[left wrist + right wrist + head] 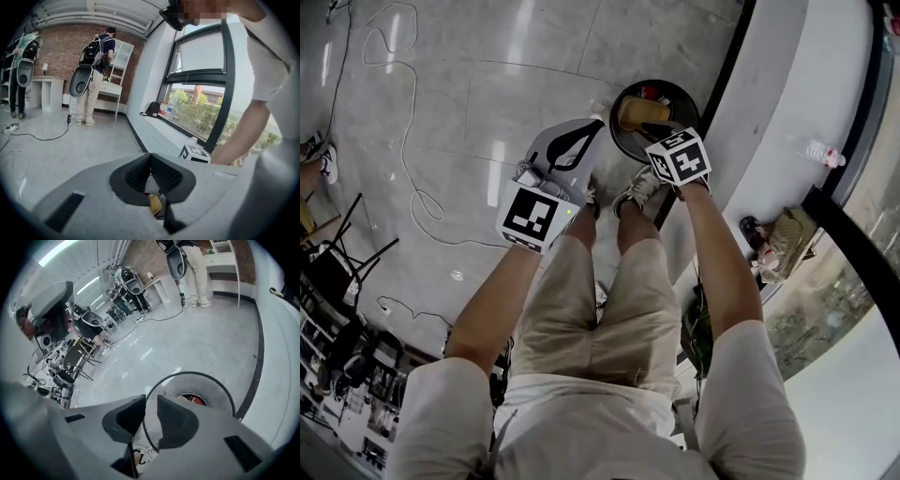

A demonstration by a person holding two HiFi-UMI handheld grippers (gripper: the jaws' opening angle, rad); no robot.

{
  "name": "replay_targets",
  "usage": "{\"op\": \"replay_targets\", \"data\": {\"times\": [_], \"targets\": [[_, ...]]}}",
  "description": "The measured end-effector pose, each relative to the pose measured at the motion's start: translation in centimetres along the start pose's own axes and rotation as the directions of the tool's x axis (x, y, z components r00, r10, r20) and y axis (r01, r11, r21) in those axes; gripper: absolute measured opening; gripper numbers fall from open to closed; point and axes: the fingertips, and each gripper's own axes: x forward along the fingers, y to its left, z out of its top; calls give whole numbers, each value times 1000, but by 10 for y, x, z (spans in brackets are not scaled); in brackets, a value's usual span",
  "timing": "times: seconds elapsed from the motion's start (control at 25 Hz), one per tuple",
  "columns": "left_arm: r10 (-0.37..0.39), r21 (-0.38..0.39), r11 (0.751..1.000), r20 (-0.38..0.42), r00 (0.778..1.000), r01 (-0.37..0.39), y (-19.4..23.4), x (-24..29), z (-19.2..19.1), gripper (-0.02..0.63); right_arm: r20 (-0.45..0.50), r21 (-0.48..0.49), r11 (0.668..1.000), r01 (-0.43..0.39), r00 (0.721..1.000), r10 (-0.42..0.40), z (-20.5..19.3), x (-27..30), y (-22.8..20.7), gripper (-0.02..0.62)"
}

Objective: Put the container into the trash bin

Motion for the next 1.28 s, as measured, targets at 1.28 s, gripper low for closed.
{"op": "replay_targets", "data": {"times": [1.28], "targets": [[17, 56, 998, 71, 997, -21, -62, -89, 221, 17, 281, 164, 982, 90, 950, -134, 104, -278, 82, 2]]}}
